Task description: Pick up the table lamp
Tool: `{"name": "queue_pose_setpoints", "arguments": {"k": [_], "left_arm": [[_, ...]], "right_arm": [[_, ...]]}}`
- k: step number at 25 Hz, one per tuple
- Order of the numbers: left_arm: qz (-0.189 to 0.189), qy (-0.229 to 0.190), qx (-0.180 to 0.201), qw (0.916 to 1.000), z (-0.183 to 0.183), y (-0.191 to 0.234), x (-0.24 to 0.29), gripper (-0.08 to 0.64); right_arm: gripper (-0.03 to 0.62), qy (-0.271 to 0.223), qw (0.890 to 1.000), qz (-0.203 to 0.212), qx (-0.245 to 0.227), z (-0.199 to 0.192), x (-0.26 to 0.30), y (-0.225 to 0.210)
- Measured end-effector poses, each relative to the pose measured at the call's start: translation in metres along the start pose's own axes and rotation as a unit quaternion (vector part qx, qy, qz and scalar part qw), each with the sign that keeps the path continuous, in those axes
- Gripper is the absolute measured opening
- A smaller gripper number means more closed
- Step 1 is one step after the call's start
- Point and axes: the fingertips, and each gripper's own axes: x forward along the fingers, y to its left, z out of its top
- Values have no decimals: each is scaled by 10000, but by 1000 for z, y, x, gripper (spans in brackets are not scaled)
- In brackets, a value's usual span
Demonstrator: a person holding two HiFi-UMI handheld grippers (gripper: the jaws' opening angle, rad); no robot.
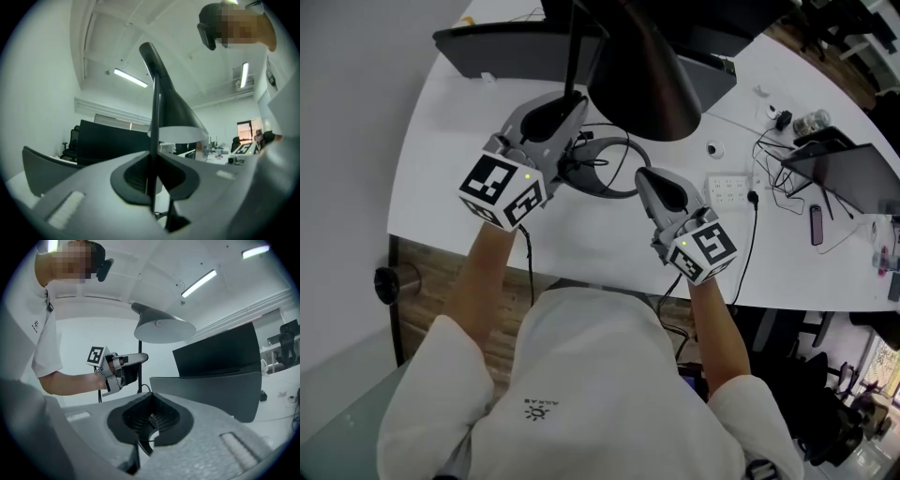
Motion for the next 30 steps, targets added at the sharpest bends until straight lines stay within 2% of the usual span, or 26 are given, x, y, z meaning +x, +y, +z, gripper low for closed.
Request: {"name": "queue_pose_setpoints", "arguments": {"k": [8,13,24,30], "left_arm": [[226,-50,134,9996,39,14,-28,37],[390,-23,344,9986,54,25,-51,37],[687,-113,137,9975,60,42,-95,37],[741,-109,93,9971,55,44,-100,37]], "right_arm": [[-1,-386,9989,-110,-245,61,-27,4],[-1,-572,9980,-170,-226,90,-30,6],[0,-677,9970,-217,-292,115,-34,13],[-2,-627,9971,-272,-347,111,-33,13]]}}
